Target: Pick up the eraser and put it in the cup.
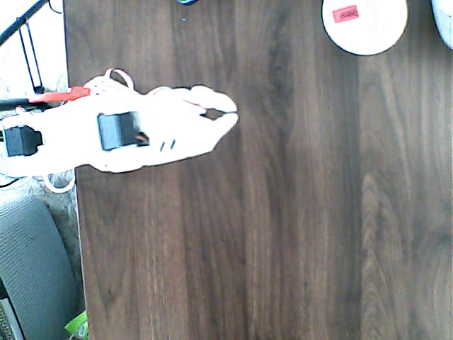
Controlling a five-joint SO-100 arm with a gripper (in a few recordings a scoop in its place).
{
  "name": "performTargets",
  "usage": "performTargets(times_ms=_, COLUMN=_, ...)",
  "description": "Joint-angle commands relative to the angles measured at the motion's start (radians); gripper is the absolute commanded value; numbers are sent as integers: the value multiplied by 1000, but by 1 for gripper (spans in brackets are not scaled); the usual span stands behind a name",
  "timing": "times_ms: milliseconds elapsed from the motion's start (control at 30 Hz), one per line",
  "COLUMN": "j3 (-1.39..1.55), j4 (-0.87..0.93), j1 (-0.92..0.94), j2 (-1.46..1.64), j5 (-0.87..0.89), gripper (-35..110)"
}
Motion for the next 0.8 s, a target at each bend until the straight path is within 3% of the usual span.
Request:
performTargets(times_ms=0, j3=60, j4=-34, j1=-3, j2=44, j5=-259, gripper=0)
performTargets(times_ms=67, j3=75, j4=-31, j1=-54, j2=44, j5=-147, gripper=0)
performTargets(times_ms=133, j3=140, j4=-69, j1=-58, j2=46, j5=-152, gripper=0)
performTargets(times_ms=200, j3=242, j4=-272, j1=28, j2=41, j5=-149, gripper=0)
performTargets(times_ms=367, j3=244, j4=-413, j1=-31, j2=40, j5=-20, gripper=0)
performTargets(times_ms=533, j3=244, j4=-311, j1=-6, j2=38, j5=-71, gripper=0)
performTargets(times_ms=633, j3=244, j4=-127, j1=11, j2=38, j5=-44, gripper=0)
performTargets(times_ms=767, j3=244, j4=-127, j1=94, j2=38, j5=-43, gripper=1)
